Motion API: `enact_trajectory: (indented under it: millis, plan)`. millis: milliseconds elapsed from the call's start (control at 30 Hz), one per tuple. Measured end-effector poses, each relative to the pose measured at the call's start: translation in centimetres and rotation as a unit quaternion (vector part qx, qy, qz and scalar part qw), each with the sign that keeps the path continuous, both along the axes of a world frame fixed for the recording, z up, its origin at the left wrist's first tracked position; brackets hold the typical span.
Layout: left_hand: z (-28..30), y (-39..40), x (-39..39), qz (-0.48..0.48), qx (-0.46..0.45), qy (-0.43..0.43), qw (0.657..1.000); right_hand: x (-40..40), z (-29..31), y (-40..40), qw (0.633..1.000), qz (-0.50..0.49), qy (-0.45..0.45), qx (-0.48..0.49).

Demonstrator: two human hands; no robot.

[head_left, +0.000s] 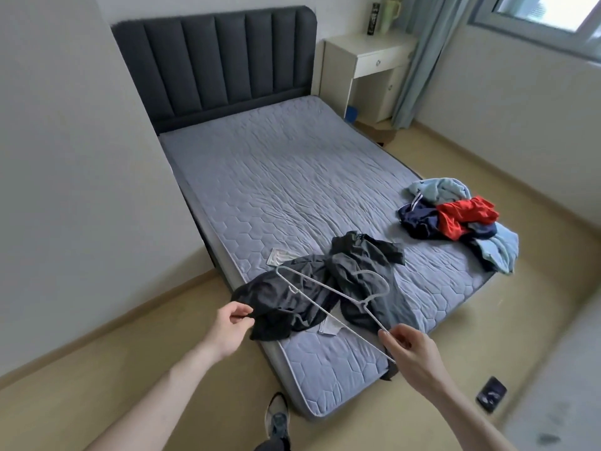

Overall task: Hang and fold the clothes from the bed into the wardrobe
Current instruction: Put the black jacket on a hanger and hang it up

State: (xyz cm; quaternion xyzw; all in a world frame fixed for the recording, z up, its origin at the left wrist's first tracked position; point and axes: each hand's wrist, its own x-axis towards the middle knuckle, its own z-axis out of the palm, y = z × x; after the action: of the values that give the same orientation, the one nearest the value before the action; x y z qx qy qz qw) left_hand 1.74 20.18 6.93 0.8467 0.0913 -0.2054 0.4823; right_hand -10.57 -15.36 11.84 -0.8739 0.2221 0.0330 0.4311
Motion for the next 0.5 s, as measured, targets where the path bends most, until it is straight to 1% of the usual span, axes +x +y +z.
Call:
enact_trajectory:
  millis: [100,167,267,400,500]
  plan:
    - [-1.8,-3.9,3.8,-0.054,0.018,0.014,0.998,3.3,-1.1,-2.7,0.999,-0.032,0.011,-0.012]
    - [-2.4,-6.5,6.1,-0.100,0.046,0.029,0.994,5.4,-2.2,-4.5,0.998,-0.057,0.022,-0.021]
    - [-3.1,-10.4,8.5,-0.136,0.068,0.049,0.987,7.3,-4.2,-7.4,0.994,-0.096,0.040,-0.017]
    - [-4.5,-14.7,11.4,-0.158,0.089,0.072,0.981,9.9,-5.6,-11.0,0.991,-0.119,0.057,-0.008]
    - [-6.1,-18.2,13.6,-0.155,0.107,0.094,0.978,12.4,-6.6,-13.8,0.990,-0.119,0.071,0.006]
